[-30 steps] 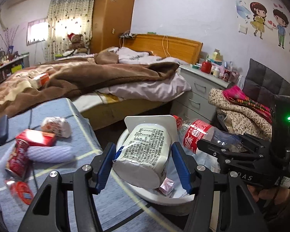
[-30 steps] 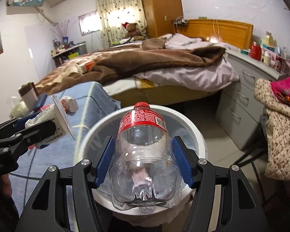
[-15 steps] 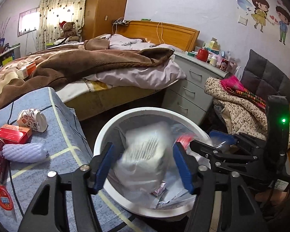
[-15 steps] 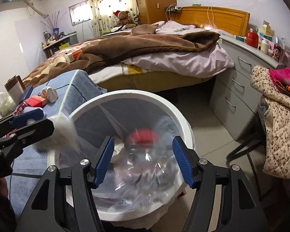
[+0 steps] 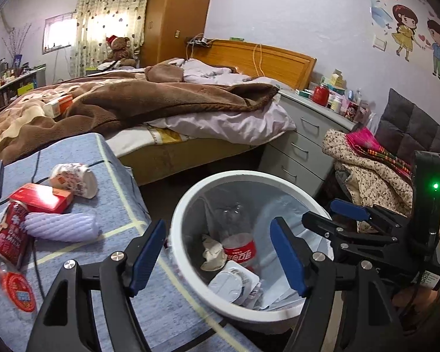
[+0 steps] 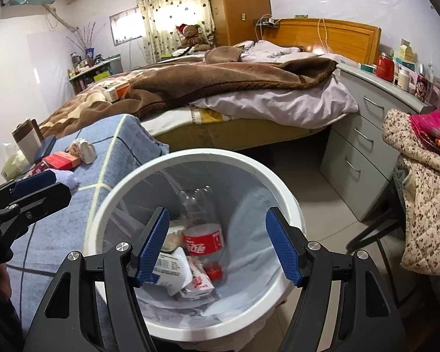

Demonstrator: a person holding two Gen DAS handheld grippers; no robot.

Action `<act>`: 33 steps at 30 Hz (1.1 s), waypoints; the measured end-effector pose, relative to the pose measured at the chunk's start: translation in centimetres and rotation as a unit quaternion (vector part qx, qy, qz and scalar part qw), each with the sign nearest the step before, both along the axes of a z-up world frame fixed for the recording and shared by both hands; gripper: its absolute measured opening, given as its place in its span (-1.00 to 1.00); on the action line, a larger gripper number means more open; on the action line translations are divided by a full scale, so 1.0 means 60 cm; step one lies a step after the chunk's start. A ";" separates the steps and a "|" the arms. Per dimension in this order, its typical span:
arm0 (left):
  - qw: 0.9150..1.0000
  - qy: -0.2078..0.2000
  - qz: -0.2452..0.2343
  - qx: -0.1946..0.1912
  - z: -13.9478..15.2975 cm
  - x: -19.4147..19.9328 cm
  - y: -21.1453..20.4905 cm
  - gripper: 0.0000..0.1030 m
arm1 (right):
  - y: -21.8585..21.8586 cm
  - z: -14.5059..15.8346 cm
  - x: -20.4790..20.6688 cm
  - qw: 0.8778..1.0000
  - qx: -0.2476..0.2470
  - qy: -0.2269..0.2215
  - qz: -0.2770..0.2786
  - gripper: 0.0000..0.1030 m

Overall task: Collect trash
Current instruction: 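Move both open tools back toward the table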

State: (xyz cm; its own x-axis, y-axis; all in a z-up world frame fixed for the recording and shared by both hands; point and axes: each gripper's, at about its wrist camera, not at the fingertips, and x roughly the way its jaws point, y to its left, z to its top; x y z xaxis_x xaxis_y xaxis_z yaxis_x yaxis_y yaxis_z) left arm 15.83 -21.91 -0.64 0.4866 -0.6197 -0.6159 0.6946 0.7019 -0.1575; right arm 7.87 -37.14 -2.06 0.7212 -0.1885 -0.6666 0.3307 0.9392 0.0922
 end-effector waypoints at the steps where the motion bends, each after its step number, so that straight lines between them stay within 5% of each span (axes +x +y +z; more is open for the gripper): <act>1: 1.000 -0.001 0.004 -0.002 0.002 0.001 0.006 0.46 | 0.003 0.002 0.001 1.000 0.000 -0.002 0.002 0.36; 17: 0.991 -0.043 0.123 -0.001 0.036 0.018 0.167 0.48 | 0.087 0.026 0.055 0.996 -0.009 -0.035 0.078 0.36; 33: 0.960 -0.053 0.273 0.016 0.031 0.046 0.358 0.53 | 0.178 0.031 0.164 0.984 -0.033 -0.040 0.168 0.36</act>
State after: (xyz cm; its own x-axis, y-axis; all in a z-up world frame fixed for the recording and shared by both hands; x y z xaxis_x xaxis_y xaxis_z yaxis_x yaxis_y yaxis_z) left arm 18.61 -0.40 1.20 0.7953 -0.2354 -0.5587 0.2320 0.9696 -0.0782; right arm 17.68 -26.45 -0.18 0.7997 0.0289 -0.5996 -0.0051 0.9991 0.0413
